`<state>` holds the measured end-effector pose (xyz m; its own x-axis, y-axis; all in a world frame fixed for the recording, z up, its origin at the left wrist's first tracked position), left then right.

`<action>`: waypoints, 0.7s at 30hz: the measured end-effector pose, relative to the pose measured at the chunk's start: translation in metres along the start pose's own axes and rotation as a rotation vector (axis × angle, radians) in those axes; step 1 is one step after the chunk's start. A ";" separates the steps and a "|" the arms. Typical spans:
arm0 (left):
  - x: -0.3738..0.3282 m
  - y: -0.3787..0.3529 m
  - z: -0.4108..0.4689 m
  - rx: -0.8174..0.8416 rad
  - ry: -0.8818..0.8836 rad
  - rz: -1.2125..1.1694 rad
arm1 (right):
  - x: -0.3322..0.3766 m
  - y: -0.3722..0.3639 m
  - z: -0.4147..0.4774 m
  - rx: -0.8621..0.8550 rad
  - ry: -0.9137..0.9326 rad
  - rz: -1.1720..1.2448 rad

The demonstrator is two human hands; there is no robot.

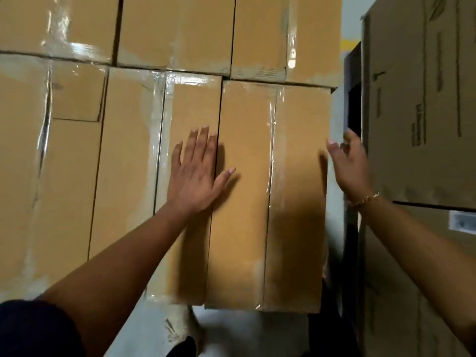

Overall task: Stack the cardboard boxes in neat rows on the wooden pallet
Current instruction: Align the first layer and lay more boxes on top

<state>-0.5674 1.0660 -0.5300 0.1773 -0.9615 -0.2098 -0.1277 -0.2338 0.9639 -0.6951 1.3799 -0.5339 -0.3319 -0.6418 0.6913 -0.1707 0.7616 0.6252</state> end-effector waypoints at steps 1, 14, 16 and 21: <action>0.000 0.001 0.031 -0.032 0.007 0.015 | 0.010 -0.002 0.029 -0.017 -0.007 0.031; 0.019 -0.029 0.204 -0.122 0.014 0.036 | 0.029 -0.049 0.217 0.064 -0.088 0.136; 0.018 -0.031 0.204 -0.136 0.009 0.028 | 0.027 -0.056 0.221 0.029 -0.108 0.188; 0.020 -0.035 0.206 -0.129 -0.018 0.059 | 0.029 -0.066 0.214 -0.020 -0.138 0.282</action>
<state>-0.7602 1.0256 -0.6019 0.1552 -0.9759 -0.1535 -0.0103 -0.1569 0.9876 -0.8921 1.3304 -0.6323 -0.4862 -0.3864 0.7838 -0.0361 0.9051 0.4238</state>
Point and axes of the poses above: each hand's wrist, its own z-axis towards the middle knuckle, its own y-axis out of the back of the hand, x = y × z, the point moved 4 cm from there along z, towards the middle knuckle, and after that the axes turned 5 degrees about -x, right-handed, at the moved point
